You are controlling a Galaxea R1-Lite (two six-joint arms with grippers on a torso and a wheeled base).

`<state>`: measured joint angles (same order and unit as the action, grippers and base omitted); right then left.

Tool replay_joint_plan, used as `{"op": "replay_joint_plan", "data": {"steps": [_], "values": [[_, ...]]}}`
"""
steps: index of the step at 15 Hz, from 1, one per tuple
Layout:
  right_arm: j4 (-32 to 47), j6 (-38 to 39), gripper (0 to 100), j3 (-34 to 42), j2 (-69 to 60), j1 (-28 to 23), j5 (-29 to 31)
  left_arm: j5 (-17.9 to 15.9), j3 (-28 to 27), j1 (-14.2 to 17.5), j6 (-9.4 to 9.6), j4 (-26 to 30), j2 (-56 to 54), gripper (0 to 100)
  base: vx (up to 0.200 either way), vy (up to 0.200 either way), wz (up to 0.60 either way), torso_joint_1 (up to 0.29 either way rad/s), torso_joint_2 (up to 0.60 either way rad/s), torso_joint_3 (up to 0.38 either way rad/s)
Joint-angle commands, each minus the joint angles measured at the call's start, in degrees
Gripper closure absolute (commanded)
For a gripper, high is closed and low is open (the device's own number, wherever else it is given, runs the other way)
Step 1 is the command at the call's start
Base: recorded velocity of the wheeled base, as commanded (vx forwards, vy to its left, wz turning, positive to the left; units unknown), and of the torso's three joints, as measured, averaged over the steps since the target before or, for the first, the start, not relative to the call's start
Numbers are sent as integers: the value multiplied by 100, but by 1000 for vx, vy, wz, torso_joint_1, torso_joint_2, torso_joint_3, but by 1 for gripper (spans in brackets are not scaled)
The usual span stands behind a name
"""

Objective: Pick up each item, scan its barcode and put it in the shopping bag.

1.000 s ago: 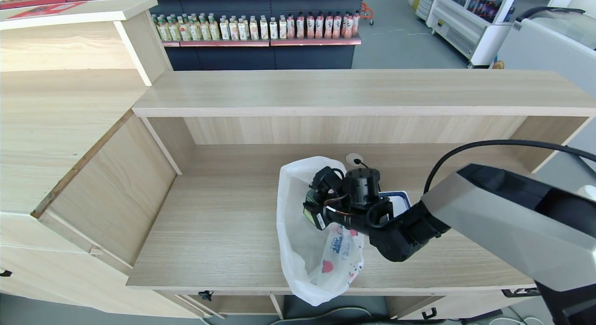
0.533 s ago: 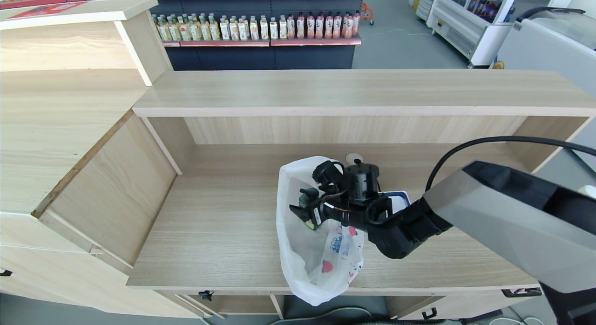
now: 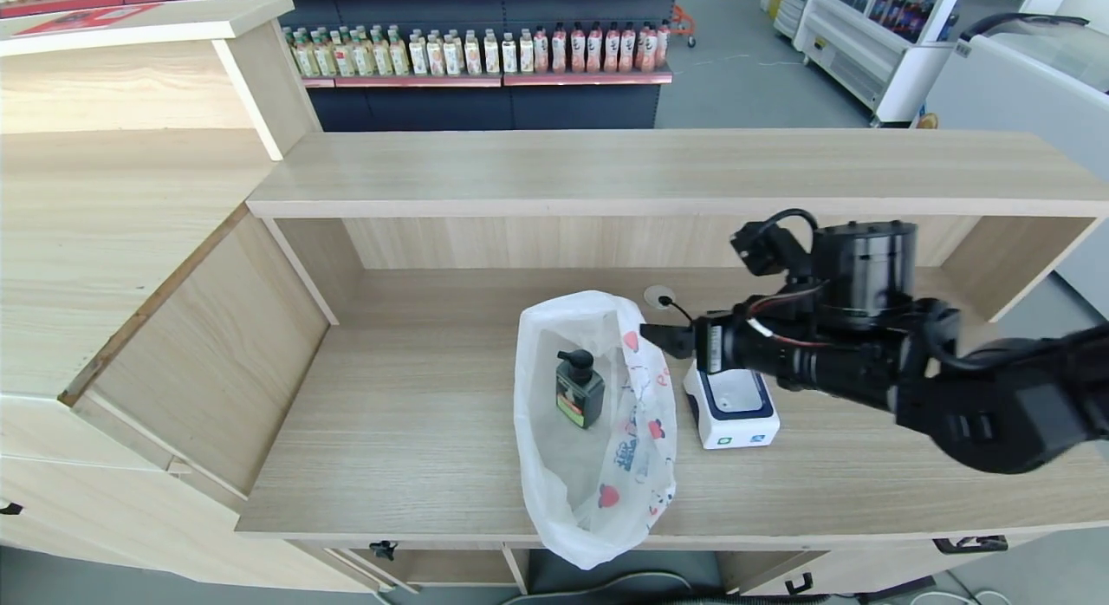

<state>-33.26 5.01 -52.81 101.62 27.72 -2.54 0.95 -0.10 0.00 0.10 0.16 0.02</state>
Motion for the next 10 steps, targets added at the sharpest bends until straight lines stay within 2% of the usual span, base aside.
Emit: {"op": "replay_joint_plan", "data": {"steps": [1,3,5,9,10], "values": [[1295,97,0,904,-2094,-751,447,2,1,0,-1,2,-2,0,0,0,0,0,0,0],[1972,158,0,1124,-2806,-979,447,2,10,0,-1,2,-2,0,0,0,0,0,0,0],[2271,360,0,1247,-3122,-1023,447,2,1,0,-1,2,-2,0,0,0,0,0,0,0],[2315,431,0,1431,-3201,-1225,438,2,1,0,-10,2,-2,0,0,0,0,0,0,0],[2324,545,0,1440,-3157,-1313,447,2,1,0,-19,2,-2,0,0,-200,0,2,2,2]]}}
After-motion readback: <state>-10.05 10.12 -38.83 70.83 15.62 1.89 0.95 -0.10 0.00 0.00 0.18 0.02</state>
